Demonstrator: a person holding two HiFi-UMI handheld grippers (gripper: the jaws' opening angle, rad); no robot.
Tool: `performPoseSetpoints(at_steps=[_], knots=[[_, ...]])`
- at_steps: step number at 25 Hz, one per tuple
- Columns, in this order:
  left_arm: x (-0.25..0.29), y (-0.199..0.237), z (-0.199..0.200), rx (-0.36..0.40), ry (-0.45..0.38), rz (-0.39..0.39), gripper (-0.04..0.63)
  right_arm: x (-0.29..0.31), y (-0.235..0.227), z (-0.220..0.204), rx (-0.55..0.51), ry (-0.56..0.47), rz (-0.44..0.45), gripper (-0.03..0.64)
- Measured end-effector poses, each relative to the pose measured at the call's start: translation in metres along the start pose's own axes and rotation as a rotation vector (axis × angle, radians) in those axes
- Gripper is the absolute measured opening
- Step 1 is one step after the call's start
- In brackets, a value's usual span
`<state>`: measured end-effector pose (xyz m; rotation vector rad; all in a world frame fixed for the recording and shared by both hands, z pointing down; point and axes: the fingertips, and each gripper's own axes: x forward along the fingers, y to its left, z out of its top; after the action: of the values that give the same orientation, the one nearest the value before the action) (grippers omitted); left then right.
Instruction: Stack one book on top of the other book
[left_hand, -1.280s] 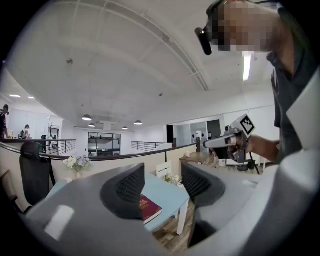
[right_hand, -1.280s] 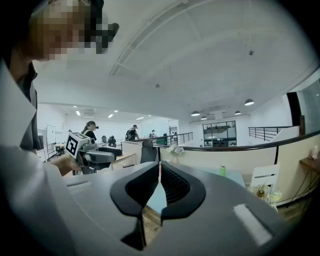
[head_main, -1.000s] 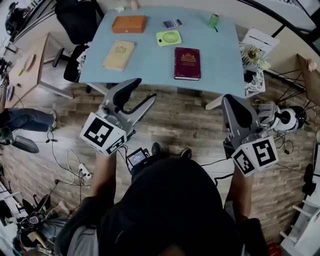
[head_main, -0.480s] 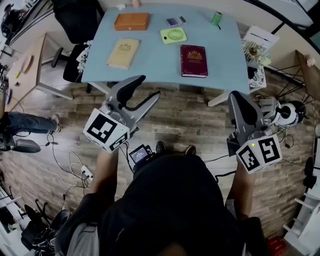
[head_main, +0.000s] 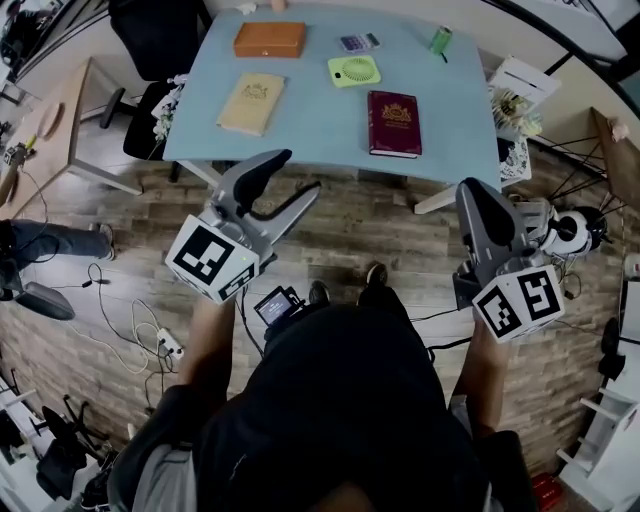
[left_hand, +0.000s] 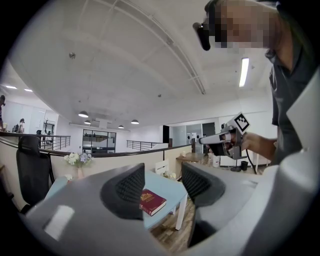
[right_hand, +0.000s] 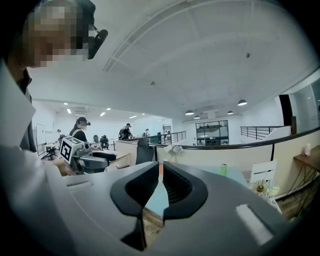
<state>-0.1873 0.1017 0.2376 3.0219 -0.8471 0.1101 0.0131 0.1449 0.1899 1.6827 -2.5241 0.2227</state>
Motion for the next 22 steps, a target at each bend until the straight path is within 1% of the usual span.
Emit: performPoseSetpoints(at_steps=[4,9,15,22], knots=[[0.01,0.005,-0.006,-0.002,0.024,0.021,0.281,0.013,-0.017,-0.004,0.015,0.003,0.017,0.009],[0.028,0.016,-0.009,-0.006,0.053,0.079,0.281,0.037,-0.046,-0.009,0.045,0.007,0.063,0.009],[0.07,0.019,-0.006,-0.006,0.078,0.123,0.281,0.065,-0.087,-0.003,0.056,0.011,0.135,0.009],[0.11,0.016,-0.012,-0.022,0.12,0.176,0.281,0.089,-0.135,-0.005,0.067,0.016,0.195,0.009]])
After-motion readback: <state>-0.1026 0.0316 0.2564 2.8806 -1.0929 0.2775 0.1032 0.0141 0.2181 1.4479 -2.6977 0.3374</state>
